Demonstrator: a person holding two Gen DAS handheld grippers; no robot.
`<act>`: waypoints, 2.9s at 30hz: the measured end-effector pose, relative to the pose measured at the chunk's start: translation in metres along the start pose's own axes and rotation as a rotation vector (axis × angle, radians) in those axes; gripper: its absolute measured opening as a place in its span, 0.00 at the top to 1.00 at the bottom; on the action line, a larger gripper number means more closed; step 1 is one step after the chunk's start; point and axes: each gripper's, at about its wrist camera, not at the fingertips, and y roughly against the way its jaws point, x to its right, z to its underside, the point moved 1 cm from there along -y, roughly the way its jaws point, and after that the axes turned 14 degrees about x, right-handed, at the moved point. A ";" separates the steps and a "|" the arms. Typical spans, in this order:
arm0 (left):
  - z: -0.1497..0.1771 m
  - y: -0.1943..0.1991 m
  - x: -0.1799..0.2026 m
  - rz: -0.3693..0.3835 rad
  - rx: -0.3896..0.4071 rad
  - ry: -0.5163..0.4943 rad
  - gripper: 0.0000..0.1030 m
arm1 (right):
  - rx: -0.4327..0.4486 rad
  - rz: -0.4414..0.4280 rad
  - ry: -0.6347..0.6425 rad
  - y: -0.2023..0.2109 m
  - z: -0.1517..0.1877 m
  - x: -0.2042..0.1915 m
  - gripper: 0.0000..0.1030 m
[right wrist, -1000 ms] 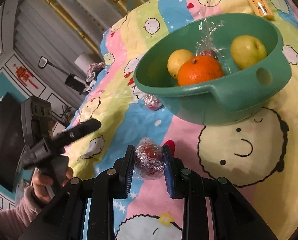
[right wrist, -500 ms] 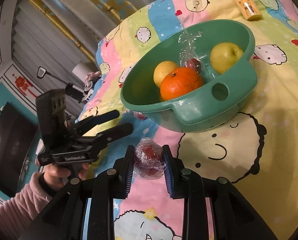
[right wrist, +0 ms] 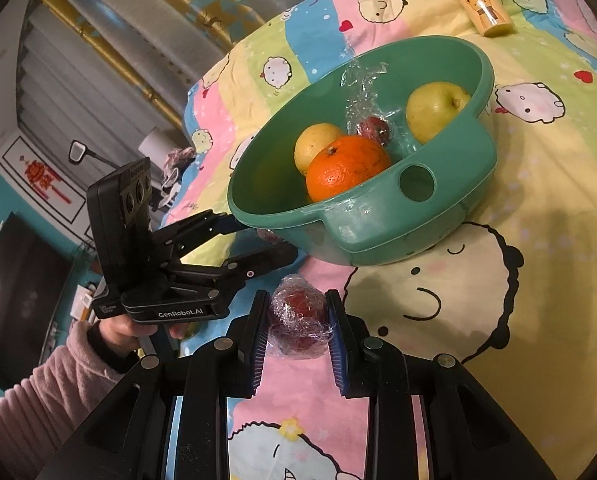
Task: Organize fruits
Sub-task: 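Lift the candy with the right gripper while the left gripper closes on another wrapped candy, then carry both wrapped candies over the green basin with both grippers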
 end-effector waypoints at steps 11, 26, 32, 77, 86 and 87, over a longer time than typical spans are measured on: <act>0.004 -0.011 -0.015 -0.082 -0.036 0.037 0.57 | -0.003 0.003 -0.003 0.000 0.002 -0.002 0.72; 0.007 0.002 -0.008 -0.142 -0.026 0.077 0.68 | -0.001 -0.002 0.013 -0.004 0.001 -0.003 0.72; 0.012 0.012 -0.005 -0.216 -0.049 0.158 0.68 | 0.002 -0.015 0.017 -0.004 0.000 -0.005 0.72; -0.067 0.050 0.056 -0.444 0.101 0.183 0.67 | 0.309 0.083 0.163 0.048 -0.073 -0.031 0.72; -0.079 0.014 0.041 -0.447 0.080 0.200 0.67 | 0.290 0.165 0.110 0.017 -0.096 0.000 0.72; -0.078 0.012 0.041 -0.447 0.075 0.199 0.67 | 0.286 0.170 0.112 0.016 -0.097 0.001 0.72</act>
